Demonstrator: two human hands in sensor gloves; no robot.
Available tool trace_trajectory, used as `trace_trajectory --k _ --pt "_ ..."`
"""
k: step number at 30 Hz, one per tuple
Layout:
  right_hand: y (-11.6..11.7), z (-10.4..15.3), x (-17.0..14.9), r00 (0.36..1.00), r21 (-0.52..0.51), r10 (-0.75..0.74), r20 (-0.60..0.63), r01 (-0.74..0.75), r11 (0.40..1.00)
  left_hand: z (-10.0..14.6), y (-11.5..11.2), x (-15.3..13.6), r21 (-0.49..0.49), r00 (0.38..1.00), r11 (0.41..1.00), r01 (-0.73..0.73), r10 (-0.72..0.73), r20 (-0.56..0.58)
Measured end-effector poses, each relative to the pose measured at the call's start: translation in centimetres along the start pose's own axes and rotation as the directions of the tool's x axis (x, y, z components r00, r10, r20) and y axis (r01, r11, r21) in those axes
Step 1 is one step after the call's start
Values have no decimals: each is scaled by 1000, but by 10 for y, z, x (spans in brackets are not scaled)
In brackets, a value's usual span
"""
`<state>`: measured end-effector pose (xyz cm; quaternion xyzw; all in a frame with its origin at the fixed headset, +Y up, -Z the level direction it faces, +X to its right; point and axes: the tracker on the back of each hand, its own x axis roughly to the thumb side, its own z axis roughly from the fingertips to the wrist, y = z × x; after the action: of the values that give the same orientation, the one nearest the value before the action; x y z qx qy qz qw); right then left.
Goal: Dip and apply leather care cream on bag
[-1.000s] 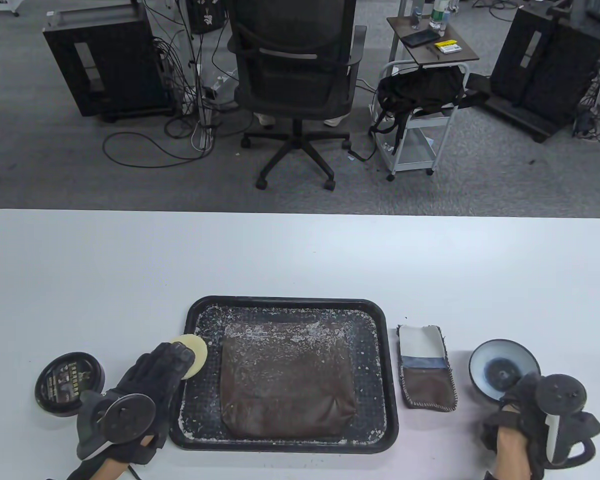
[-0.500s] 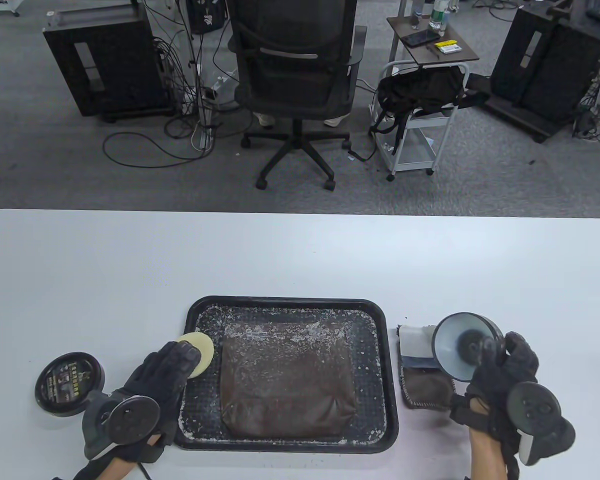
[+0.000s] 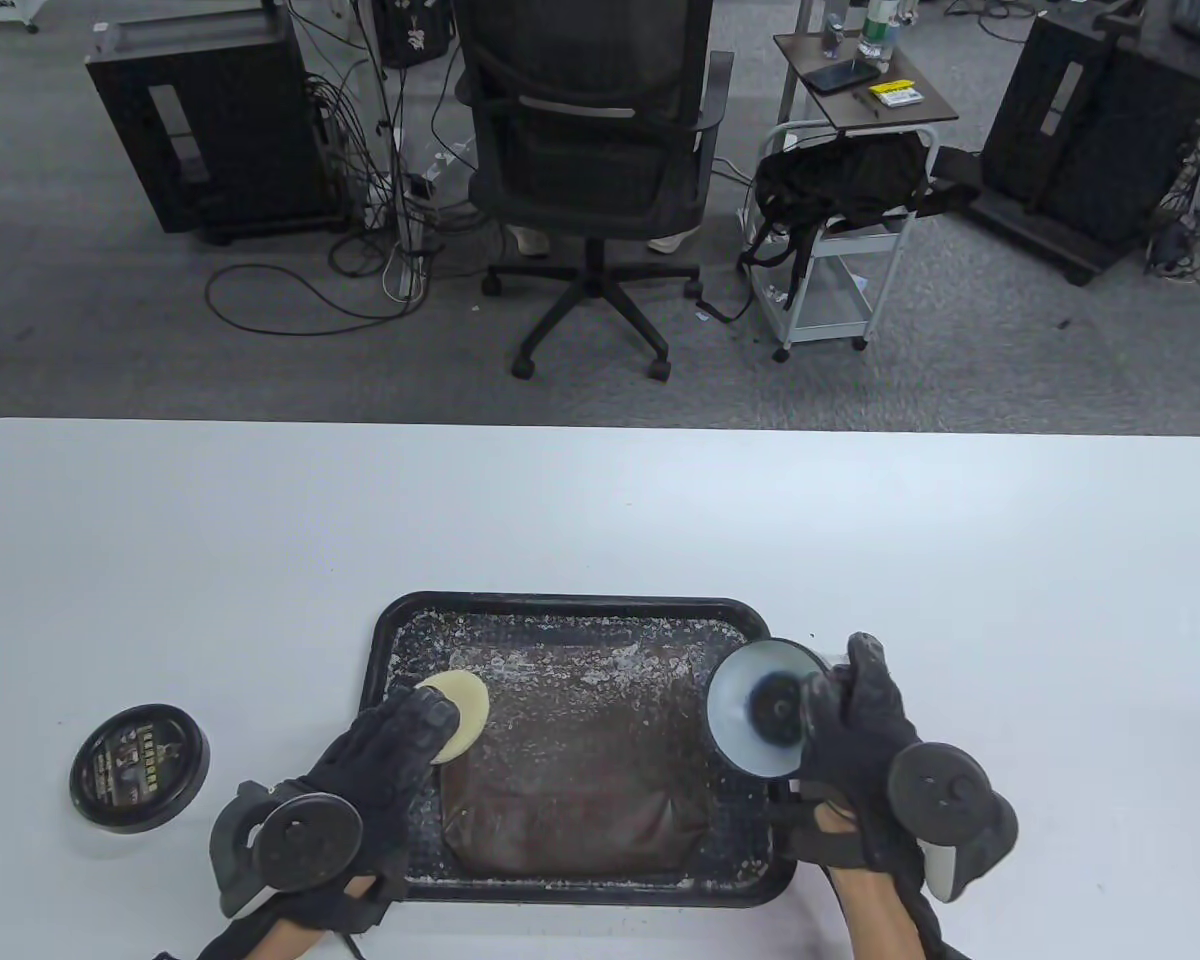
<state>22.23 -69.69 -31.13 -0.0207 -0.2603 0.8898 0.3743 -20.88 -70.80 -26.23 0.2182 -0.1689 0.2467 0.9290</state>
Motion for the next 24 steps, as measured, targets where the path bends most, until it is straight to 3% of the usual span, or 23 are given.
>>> trace_trajectory --k 7,15,20,24 --pt "45 14 33 994 194 -90 56 77 978 -12 -9 46 35 973 999 11 -19 228" --pt "67 26 35 978 339 -205 -50 210 917 -28 -47 98 -53 907 996 70 -42 419" --pt "70 25 19 941 350 -284 -186 333 876 -34 -59 103 -65 900 994 92 -55 432" --pt "71 25 14 930 355 -296 -220 359 863 -34 -65 100 -73 896 995 67 -28 443"
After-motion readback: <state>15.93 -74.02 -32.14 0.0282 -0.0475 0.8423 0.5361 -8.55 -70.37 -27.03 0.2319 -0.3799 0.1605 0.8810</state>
